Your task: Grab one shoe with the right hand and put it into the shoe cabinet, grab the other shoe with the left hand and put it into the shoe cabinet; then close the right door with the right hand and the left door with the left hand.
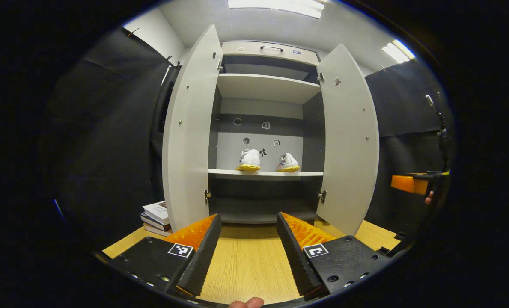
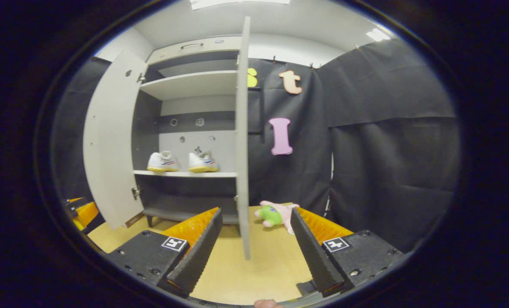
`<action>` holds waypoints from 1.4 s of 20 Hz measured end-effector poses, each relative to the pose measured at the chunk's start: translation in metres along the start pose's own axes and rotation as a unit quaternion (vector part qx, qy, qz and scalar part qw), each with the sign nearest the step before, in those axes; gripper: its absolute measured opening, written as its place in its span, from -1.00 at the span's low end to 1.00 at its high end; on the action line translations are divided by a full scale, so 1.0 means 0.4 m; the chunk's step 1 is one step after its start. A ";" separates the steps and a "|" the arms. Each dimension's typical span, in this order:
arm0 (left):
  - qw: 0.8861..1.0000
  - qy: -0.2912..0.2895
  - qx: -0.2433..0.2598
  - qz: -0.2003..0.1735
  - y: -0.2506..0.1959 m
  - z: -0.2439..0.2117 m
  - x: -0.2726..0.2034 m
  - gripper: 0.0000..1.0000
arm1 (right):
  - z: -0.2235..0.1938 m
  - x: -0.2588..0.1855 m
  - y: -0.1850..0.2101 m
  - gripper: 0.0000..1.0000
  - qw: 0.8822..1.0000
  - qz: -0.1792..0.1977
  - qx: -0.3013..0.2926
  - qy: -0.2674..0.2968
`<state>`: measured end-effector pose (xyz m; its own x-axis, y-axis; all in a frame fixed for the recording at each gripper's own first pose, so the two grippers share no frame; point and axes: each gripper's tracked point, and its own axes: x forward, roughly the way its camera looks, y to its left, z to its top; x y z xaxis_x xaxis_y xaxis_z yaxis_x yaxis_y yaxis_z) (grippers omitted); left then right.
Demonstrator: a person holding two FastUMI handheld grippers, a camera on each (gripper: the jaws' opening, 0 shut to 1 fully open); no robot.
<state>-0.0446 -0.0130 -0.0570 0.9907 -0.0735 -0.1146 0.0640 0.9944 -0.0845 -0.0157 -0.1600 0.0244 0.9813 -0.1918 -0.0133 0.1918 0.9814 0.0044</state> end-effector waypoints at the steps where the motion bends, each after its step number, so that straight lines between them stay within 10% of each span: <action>1: 1.000 0.002 0.000 -0.002 -0.001 -0.003 0.001 0.57 | 0.047 0.025 -0.033 1.00 1.000 -0.013 0.003 -0.015; 13: 0.999 0.035 0.004 0.022 0.054 -0.039 -0.014 0.57 | 0.325 0.317 -0.130 1.00 0.998 -0.041 -0.004 -0.055; 28: 0.999 0.045 -0.001 0.005 0.040 -0.055 0.021 0.57 | 0.325 0.279 0.047 0.92 0.998 0.008 -0.017 -0.063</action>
<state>-0.0377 0.0007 -0.0811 0.9767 -0.0695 -0.2033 0.0530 0.9949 -0.0856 0.0989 -0.1638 0.1529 0.9784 -0.1734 0.1121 0.1778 0.9836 -0.0306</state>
